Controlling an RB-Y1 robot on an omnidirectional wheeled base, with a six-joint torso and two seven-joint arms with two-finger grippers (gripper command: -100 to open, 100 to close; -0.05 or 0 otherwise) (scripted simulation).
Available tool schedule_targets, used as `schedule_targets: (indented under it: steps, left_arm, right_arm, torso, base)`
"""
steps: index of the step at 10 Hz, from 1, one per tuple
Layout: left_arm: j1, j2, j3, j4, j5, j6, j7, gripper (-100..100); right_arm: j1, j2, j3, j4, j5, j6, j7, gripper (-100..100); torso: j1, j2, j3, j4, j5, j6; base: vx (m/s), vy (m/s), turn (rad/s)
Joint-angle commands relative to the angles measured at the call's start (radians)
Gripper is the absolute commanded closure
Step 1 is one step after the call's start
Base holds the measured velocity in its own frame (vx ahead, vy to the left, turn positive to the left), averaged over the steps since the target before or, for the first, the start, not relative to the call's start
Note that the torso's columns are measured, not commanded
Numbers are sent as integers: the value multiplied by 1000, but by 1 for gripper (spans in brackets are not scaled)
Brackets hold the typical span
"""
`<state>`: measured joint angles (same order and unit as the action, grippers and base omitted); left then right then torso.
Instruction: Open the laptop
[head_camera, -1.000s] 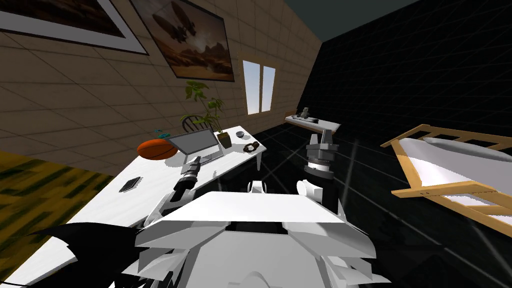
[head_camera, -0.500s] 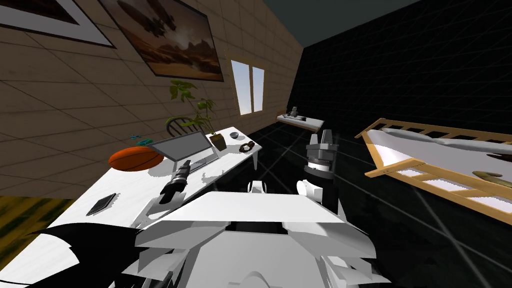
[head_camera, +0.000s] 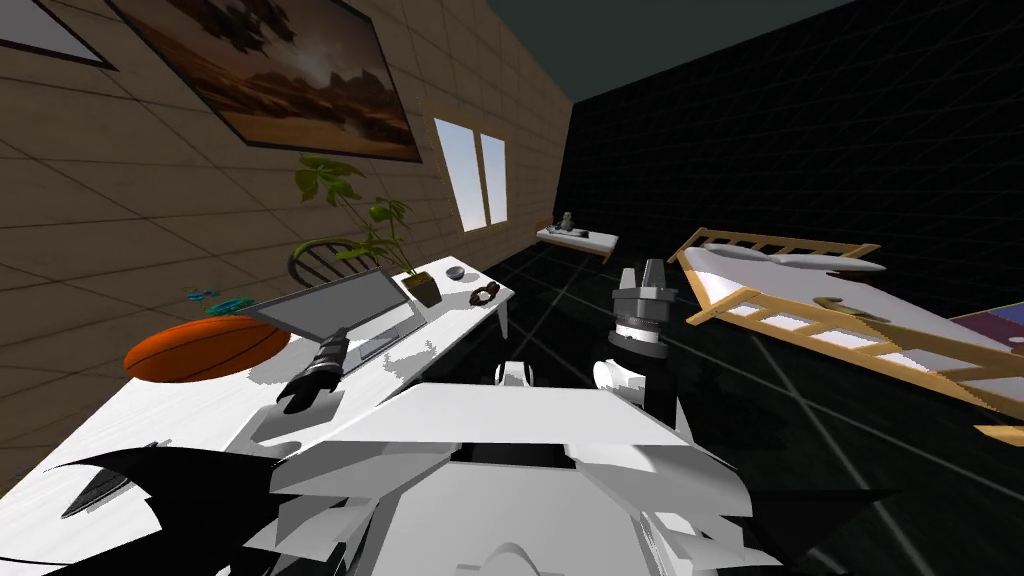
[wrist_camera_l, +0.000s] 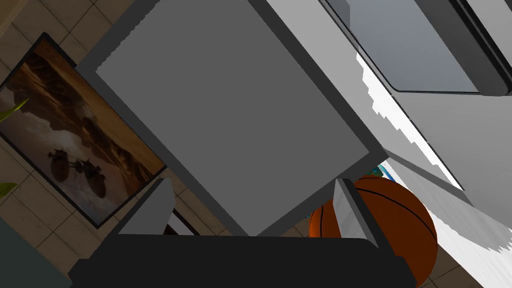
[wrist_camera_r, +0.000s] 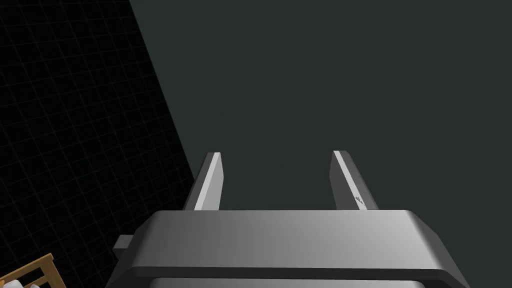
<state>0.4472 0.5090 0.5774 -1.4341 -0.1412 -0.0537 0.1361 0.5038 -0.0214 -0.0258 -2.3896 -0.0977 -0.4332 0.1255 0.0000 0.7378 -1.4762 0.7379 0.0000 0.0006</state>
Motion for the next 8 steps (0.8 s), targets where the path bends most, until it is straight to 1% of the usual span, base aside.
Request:
schedule_targets:
  steps: [1,2,3,5,6,7,8]
  left_arm:
    - [-20,36,56,72,-11,21,21,-100]
    - [-20,36,56,72,-11,21,21,-100]
    - [-31,58,89,104,-17,31,34,-100]
    - [-53,99,152,171,-29,48,62,-100]
    - [-65,118,181,209,-35,54,75,-100]
    - [-65,118,182,210,-35,54,75,-100]
    - [-76,136,211,241,-41,58,89,-100]
  right_arm:
    - [0,0,0,0,0,0,0,0]
    - [0,0,0,0,0,0,0,0]
    - [0,0,0,0,0,0,0,0]
    - [0,0,0,0,0,0,0,0]
    - [0,0,0,0,0,0,0,0]
    - [0,0,0,0,0,0,0,0]
    - [0,0,0,0,0,0,0,0]
  torso:
    - [0,0,0,0,0,-2]
    - [0,0,0,0,0,0]
    - [0,0,0,0,0,-1]
    - [1,1,1,0,0,0]
    - [2,1,1,0,0,0]
    - [1,1,1,0,0,-1]
    - [-1,-1,0,0,0,-2]
  base:
    - [-35,55,-197]
    - [-28,46,-111]
    - [-40,44,-183]
    - [-69,74,-322]
    - [-81,88,-237]
    - [-57,65,-40]
    - [-43,56,-129]
